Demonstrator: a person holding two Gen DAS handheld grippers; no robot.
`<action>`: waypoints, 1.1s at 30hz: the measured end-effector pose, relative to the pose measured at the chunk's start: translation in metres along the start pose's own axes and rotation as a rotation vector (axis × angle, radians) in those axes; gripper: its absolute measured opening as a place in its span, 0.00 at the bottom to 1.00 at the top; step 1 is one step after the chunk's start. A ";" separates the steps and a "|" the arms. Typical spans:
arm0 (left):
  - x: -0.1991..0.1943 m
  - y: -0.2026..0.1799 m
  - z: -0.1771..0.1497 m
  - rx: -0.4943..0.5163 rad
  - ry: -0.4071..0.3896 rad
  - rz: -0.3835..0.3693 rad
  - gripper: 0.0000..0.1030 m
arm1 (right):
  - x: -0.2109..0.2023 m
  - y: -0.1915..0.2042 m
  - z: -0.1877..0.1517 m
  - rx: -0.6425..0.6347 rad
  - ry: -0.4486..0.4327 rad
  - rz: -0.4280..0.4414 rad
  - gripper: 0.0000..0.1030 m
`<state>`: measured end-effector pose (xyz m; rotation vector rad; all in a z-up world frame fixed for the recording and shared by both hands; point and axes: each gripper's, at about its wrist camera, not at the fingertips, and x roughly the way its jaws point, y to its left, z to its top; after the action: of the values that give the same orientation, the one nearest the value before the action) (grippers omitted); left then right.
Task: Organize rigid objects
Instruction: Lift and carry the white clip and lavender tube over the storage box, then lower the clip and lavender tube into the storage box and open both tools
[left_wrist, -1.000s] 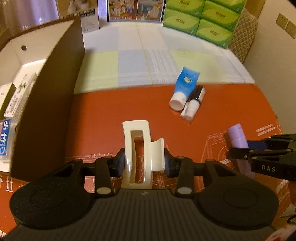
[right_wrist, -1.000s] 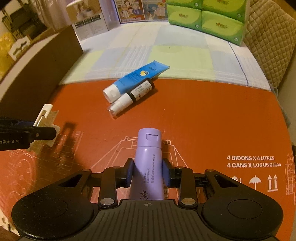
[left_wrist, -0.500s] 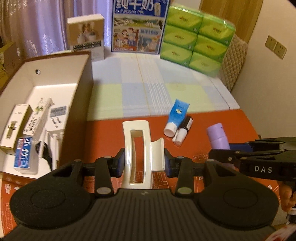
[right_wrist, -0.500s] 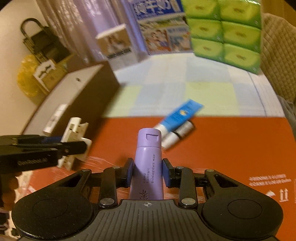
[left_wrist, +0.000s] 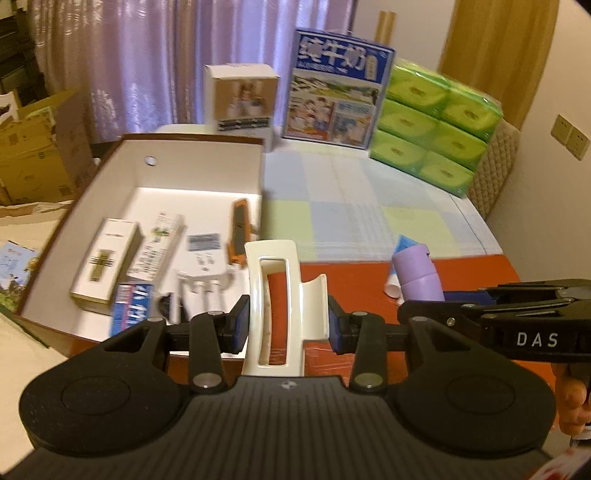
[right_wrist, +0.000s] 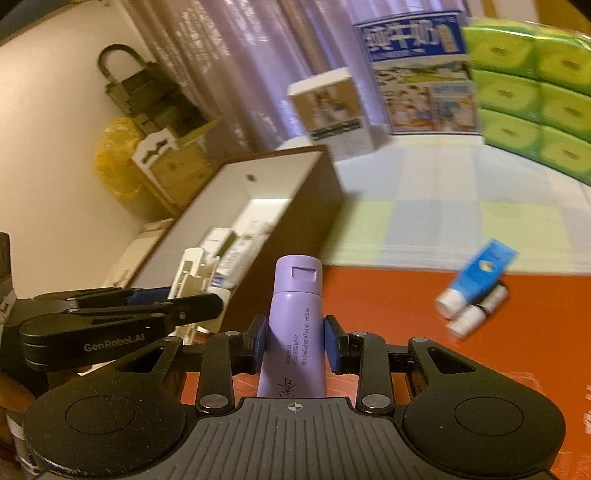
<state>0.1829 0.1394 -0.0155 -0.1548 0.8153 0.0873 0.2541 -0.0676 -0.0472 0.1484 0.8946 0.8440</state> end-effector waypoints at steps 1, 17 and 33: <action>-0.002 0.006 0.001 -0.003 -0.003 0.008 0.35 | 0.005 0.006 0.002 -0.003 0.000 0.011 0.29; 0.011 0.101 0.033 0.016 -0.003 0.072 0.35 | 0.097 0.078 0.053 -0.029 -0.008 0.041 0.29; 0.090 0.151 0.085 0.071 0.071 0.066 0.35 | 0.186 0.080 0.103 -0.027 0.038 -0.085 0.29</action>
<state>0.2846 0.3041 -0.0395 -0.0644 0.8935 0.1153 0.3457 0.1397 -0.0618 0.0703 0.9183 0.7818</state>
